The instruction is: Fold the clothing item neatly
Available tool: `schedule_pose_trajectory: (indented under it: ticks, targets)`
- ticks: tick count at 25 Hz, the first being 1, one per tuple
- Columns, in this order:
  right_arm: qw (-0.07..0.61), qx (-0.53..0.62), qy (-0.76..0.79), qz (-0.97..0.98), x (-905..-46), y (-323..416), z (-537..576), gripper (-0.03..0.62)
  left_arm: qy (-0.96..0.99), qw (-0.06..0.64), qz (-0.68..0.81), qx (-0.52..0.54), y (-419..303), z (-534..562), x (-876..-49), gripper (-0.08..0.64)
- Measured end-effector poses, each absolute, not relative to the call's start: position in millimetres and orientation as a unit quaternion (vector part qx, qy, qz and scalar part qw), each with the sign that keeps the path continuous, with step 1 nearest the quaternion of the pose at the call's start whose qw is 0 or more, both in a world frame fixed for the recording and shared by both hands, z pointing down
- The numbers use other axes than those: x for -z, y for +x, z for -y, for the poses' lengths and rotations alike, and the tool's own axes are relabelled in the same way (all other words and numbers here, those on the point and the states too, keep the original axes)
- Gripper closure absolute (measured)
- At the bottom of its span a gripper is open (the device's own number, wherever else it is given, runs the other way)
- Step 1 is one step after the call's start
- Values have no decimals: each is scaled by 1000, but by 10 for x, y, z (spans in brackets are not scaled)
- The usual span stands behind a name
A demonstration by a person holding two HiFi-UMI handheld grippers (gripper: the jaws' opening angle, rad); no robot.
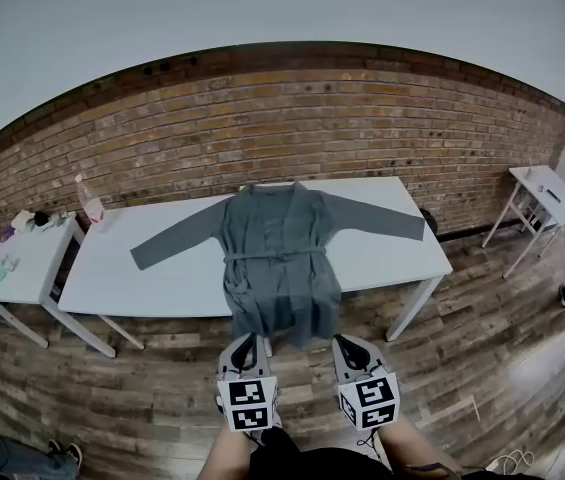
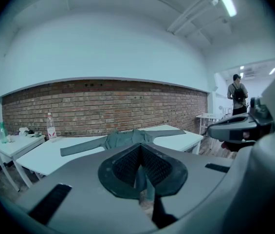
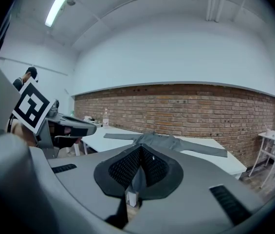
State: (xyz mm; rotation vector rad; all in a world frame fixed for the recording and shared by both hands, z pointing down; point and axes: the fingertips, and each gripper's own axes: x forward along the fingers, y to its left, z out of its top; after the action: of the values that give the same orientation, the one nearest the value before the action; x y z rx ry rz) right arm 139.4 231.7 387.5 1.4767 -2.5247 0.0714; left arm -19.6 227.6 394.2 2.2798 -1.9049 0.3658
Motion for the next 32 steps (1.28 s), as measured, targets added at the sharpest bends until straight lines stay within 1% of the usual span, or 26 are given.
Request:
schedule_pose_trajectory:
  ticks: [5, 13, 18, 23, 32]
  targets:
    - [111, -31, 484, 868, -3942, 991, -1916, 597, 755, 82, 634, -143, -539, -1813, -4056, 566]
    - [118, -13, 499, 858, -3784, 492, -1068, 597, 774, 64, 616, -134, -985, -870, -3881, 566]
    - [123, -10, 516, 848, -3790, 325, -736, 597, 786, 57, 599, -139, -1151, -455, -3927, 566]
    - [136, -15, 514, 847, -3908, 207, -554, 597, 791, 73, 591, -145, -1235, -248, -4031, 566]
    - [126, -6, 504, 855, -3925, 236, 116, 597, 783, 94, 598, -145, -1213, 344, -4158, 566]
